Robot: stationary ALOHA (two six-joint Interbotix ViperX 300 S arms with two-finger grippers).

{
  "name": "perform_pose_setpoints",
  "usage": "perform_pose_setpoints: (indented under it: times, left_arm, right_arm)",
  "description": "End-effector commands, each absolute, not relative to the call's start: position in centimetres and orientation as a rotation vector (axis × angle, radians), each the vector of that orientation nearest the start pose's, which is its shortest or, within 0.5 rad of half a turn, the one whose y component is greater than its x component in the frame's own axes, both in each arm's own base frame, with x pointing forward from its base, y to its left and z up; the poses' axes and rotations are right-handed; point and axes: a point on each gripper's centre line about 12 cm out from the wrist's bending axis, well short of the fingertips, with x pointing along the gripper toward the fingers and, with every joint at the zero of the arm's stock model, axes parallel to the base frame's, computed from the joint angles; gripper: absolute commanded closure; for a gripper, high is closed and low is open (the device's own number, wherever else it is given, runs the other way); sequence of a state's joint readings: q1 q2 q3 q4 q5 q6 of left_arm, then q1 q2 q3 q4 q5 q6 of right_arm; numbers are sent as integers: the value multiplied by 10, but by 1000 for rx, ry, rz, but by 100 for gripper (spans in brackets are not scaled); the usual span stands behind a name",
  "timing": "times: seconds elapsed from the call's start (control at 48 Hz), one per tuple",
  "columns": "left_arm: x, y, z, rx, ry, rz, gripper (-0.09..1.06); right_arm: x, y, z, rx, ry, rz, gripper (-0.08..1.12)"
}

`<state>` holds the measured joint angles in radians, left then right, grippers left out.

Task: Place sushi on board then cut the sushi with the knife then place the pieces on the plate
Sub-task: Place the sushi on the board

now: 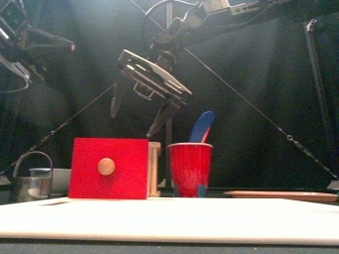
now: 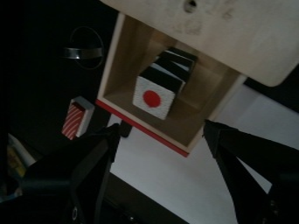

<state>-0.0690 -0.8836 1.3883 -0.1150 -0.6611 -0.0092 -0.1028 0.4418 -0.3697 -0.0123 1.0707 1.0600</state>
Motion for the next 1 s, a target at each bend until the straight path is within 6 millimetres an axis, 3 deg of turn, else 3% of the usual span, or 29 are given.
perform_pose_setpoints:
  times: [0.021, 0.375, 1.0]
  left_arm:
    - [187, -4, 240, -109, -163, -4, 89]
    - [187, -3, 230, -120, -125, 4, 89]
    - [188, -2, 230, -119, -127, 11, 89]
  right_arm:
    - [540, -54, 267, 956, 977, -722, 0]
    - [559, -47, 255, 780, 1069, -894, 0]
    - [566, -39, 228, 729, 1121, -943, 0]
